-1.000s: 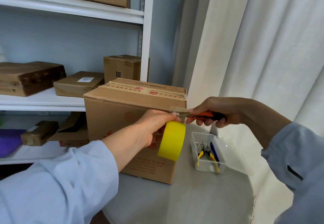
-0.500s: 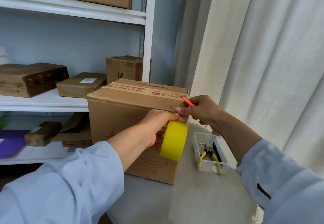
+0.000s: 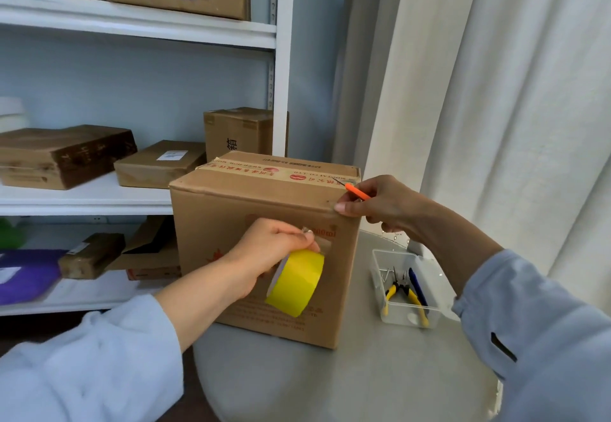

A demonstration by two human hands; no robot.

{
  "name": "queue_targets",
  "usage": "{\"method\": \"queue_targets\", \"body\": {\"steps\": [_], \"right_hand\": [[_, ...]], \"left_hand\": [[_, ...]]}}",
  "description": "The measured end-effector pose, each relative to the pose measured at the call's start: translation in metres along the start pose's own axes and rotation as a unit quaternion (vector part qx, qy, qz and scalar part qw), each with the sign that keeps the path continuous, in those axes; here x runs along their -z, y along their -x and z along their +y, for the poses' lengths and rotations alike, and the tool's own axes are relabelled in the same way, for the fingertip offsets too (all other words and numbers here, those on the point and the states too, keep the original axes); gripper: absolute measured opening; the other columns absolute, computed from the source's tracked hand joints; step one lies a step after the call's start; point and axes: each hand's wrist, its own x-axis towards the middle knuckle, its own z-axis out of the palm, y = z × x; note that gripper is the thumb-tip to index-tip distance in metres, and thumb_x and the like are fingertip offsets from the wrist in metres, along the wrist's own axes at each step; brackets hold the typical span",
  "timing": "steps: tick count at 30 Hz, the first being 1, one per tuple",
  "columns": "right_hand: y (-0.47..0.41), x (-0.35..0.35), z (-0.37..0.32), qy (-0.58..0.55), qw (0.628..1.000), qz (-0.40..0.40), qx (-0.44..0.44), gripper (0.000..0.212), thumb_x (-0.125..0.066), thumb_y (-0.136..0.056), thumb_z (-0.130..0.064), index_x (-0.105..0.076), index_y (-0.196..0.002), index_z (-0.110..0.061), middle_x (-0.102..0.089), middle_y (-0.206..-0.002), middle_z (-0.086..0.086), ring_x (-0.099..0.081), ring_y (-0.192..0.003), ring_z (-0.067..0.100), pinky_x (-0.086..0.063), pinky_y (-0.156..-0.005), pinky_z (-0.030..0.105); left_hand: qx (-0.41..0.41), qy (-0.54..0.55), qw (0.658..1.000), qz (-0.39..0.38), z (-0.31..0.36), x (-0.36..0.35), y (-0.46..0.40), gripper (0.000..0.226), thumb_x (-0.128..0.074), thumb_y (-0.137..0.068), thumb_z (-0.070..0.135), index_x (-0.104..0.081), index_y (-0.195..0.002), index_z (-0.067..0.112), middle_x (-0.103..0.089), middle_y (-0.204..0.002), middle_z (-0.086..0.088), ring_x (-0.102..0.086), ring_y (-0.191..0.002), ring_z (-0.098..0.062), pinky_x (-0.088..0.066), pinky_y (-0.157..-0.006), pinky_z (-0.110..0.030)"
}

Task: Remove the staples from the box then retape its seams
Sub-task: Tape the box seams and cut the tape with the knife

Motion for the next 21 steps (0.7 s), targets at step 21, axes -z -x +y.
{"method": "queue_targets", "body": {"steps": [21], "right_hand": [[-0.005, -0.015, -0.005, -0.008, 0.996, 0.092, 0.01, 0.013, -0.064, -0.088, -0.017, -0.069, -0.099, -0.011, -0.049, -0.071, -0.002, -0.038, -0.056, 0.008, -0.028, -0.037, 0.013]], "left_hand": [[-0.235, -0.366, 0.899, 0.05, 0.007, 0.001, -0.016, 0.014, -0.063, -0.085, 0.043, -0.074, -0.086, 0.035, -0.033, -0.15, 0.016, -0.021, -0.141, -0.01, -0.001, -0.117, -0.036]]}}
